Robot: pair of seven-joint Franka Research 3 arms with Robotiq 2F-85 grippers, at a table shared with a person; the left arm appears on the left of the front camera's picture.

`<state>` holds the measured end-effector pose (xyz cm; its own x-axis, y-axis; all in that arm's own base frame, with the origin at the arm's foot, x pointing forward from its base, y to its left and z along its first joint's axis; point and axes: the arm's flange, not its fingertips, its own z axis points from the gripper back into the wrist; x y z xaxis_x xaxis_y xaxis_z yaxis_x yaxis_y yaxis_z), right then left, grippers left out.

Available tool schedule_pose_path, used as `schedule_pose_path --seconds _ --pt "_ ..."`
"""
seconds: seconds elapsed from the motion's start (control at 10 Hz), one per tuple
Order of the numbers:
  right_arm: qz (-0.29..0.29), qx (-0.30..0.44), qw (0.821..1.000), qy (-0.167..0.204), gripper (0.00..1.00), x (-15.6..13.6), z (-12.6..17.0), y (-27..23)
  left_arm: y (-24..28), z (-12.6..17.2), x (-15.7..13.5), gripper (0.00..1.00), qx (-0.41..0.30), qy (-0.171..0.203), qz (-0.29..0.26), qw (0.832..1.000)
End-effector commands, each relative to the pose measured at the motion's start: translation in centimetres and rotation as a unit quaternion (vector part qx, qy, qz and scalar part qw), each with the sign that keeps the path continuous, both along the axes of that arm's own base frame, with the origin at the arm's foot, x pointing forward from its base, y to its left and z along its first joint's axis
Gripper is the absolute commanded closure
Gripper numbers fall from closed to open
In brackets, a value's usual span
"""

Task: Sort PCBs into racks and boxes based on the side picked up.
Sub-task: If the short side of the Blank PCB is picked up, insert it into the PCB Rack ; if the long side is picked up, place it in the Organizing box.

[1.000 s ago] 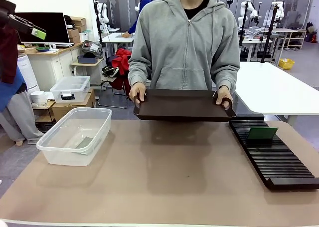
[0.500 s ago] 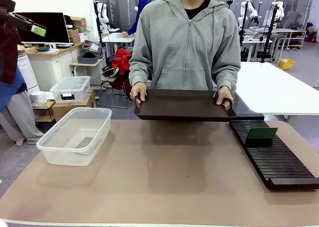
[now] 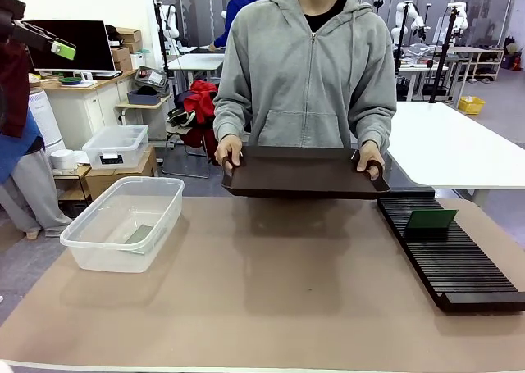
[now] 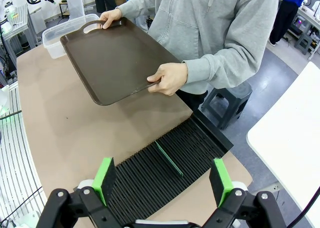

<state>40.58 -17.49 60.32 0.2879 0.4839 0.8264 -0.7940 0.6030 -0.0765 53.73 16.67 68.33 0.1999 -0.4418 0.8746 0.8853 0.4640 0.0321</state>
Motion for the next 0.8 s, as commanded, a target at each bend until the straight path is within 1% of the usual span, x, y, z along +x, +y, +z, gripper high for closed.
schedule_pose_path --seconds 0.0,0.7 --pt "-0.002 -0.001 1.0 0.001 0.0 0.11 -0.03 0.09 0.01 -0.09 -0.14 0.0 0.009 0.001 0.003 1.0" --pt "-0.002 -0.001 1.0 0.001 0.0 0.11 -0.03 0.09 0.01 -0.09 -0.14 0.0 0.009 0.001 0.003 1.0"
